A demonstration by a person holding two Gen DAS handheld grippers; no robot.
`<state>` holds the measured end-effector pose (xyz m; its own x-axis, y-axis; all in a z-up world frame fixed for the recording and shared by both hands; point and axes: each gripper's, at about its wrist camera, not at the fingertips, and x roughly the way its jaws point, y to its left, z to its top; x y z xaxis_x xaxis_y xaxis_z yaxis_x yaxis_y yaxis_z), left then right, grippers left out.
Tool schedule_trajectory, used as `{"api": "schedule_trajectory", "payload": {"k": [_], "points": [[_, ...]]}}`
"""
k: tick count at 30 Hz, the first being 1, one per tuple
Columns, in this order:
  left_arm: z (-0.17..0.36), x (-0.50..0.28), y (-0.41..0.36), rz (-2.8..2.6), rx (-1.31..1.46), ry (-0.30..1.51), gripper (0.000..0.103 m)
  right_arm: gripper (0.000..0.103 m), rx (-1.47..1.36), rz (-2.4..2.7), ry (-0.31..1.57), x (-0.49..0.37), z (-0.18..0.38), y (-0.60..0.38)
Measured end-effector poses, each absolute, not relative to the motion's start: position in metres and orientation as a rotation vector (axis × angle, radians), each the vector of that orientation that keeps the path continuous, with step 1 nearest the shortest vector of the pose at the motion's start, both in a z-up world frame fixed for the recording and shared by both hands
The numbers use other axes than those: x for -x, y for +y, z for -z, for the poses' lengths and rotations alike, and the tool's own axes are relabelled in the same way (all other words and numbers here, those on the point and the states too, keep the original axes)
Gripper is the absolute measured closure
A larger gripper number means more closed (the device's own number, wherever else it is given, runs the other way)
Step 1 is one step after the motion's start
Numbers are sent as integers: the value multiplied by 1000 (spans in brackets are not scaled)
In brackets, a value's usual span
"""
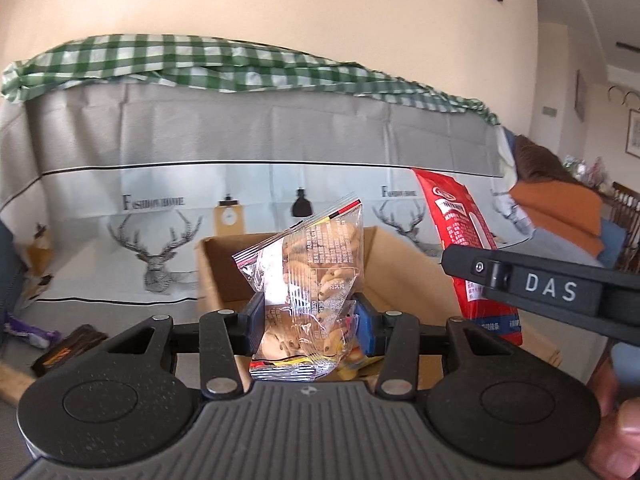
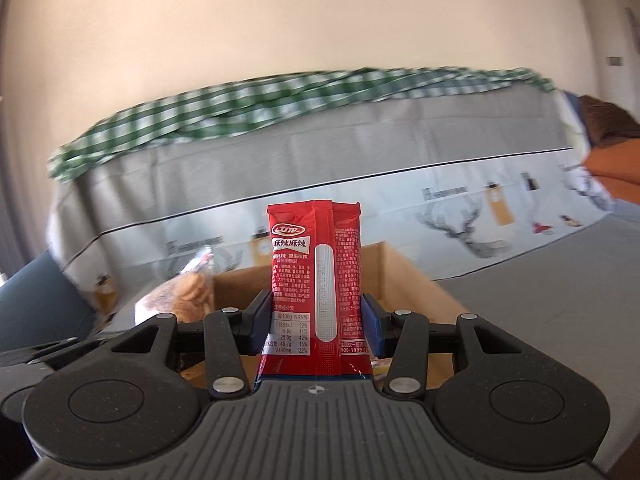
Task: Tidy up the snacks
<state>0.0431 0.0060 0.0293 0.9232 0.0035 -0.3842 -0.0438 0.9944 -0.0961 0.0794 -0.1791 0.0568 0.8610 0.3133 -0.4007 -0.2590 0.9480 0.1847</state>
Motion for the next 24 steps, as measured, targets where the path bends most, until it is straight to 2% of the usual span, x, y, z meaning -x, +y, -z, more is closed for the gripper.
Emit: {"api": "schedule_trajectory", "payload": {"k": [21, 24], "points": [[-33, -76, -1, 57, 168, 372, 54, 53, -210, -59, 394, -92, -47, -180], [-31, -80, 3, 63, 181, 394, 50, 50, -201, -35, 387, -91, -46, -177]]}}
